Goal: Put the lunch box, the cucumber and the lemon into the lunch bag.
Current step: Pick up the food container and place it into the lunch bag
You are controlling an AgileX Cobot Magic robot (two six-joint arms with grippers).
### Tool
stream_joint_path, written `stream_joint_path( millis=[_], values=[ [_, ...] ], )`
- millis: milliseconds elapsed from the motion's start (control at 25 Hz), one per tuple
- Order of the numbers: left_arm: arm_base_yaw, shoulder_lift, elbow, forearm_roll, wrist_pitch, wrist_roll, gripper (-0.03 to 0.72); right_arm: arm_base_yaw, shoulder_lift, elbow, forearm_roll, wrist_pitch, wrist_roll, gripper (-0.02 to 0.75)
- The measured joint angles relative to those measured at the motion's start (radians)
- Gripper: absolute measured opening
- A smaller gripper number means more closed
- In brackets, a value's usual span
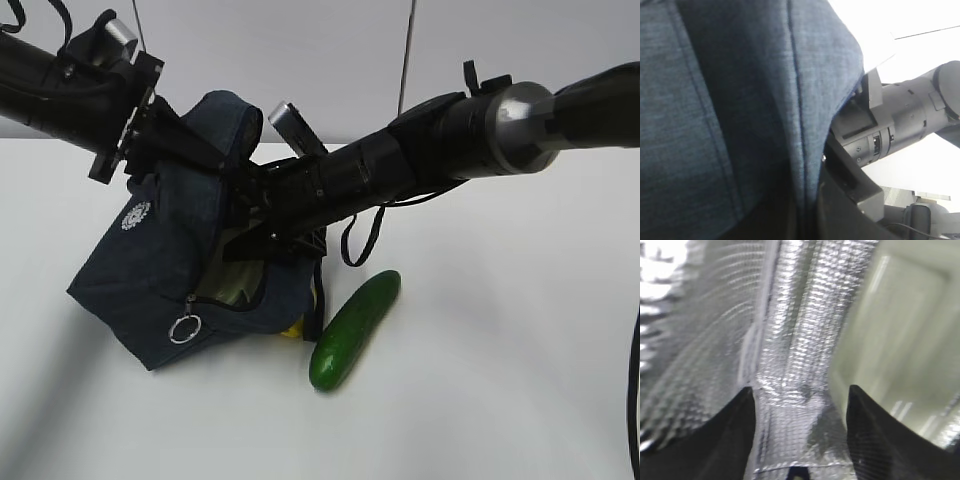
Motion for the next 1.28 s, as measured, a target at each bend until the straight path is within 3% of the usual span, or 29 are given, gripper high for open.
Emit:
stream_joint_path(
  millis=[440,960,1280],
  values=[
    [0.004,0.002,0.0,0.0,0.0,0.002,-0.008,-0.006,0.0,-0.026,0.0,0.071,0.0,0.435],
    [0.017,0.002,0.0,-0.004,0.008,0.002,-0.008,-0.079,0.0,-0.032,0.005,0.253,-0.075,0.435],
    [0.022,0.002,0.0,-0.004,0.009,0.002,-0.008,-0.08,0.0,-0.032,-0.011,0.275,-0.089,0.443]
  ],
)
